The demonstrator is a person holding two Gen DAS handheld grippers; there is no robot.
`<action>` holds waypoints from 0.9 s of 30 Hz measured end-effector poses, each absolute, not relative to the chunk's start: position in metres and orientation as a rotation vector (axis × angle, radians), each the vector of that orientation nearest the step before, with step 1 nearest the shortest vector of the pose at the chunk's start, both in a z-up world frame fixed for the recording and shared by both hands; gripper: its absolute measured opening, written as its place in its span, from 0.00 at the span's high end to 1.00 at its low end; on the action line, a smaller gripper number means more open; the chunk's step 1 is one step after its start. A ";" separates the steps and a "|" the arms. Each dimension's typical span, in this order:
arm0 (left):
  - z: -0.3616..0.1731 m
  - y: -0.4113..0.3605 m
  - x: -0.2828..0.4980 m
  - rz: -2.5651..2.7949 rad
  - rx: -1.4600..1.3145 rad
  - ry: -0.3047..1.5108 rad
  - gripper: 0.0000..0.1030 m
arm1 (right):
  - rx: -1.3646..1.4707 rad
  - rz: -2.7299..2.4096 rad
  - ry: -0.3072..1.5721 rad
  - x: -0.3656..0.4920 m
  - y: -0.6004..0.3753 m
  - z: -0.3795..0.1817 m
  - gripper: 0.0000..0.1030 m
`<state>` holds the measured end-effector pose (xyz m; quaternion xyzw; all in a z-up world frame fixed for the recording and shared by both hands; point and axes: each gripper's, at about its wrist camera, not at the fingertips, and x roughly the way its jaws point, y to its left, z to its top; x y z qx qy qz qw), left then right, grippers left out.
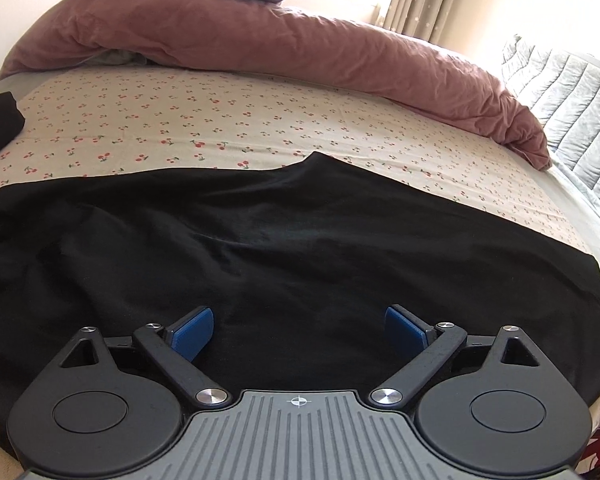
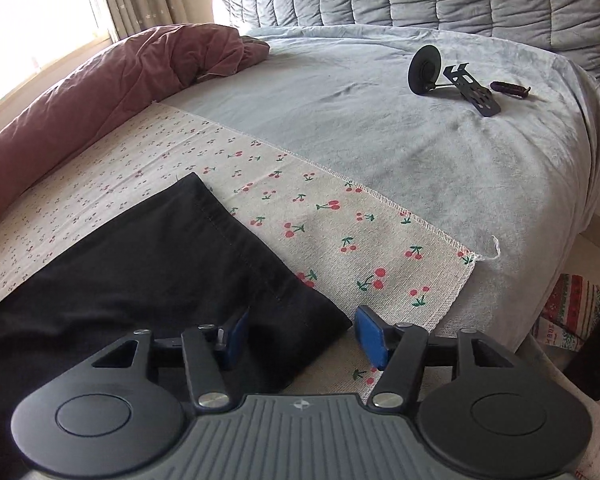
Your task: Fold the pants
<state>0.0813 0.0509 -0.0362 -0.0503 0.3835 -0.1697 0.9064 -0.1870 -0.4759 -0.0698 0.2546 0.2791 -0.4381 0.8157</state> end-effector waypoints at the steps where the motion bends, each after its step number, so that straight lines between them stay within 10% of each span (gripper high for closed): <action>1: -0.036 0.050 0.080 -0.356 -0.099 0.789 0.08 | 0.513 -0.935 0.608 -0.183 -0.473 -0.070 0.60; 4: -0.035 0.050 0.080 -0.363 -0.100 0.788 0.08 | 0.515 -0.903 0.608 -0.177 -0.467 -0.067 0.95; 27: -0.044 0.021 0.098 -0.580 -0.329 0.824 0.11 | 0.241 -0.287 0.566 -0.049 -0.310 -0.003 0.95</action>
